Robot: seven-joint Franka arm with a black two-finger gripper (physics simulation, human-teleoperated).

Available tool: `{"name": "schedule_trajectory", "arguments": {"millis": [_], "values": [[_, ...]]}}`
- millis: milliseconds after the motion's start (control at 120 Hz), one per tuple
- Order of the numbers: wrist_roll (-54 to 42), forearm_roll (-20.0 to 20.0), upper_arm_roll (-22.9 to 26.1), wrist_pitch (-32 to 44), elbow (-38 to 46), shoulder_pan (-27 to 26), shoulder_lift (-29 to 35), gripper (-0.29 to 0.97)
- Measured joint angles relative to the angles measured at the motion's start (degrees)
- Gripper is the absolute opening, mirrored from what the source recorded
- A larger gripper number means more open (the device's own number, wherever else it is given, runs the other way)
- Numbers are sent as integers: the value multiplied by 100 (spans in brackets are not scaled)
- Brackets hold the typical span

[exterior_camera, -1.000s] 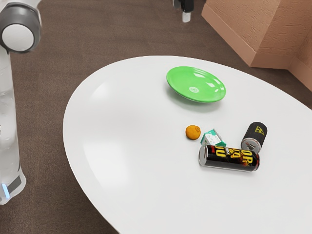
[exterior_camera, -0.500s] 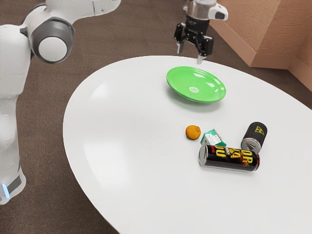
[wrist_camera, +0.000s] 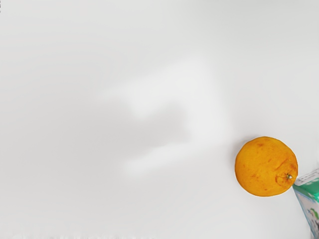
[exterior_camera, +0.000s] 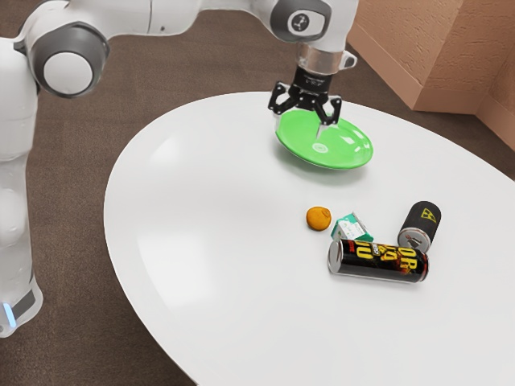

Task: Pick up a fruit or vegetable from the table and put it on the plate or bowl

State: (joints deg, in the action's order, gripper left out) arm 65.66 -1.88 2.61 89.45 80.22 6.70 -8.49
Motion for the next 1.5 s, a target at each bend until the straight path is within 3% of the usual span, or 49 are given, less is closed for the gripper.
{"name": "schedule_trajectory", "arguments": {"millis": [308,625,1050,1500], "values": [[2213,-115,22,381,117,-99,-104,68],[3693,-132,-12,1018,587,-309,-143,68],[4791,-160,-1,1376,524,-572,-862,68],[5349,-231,-39,1580,585,-547,-878,68]]}}
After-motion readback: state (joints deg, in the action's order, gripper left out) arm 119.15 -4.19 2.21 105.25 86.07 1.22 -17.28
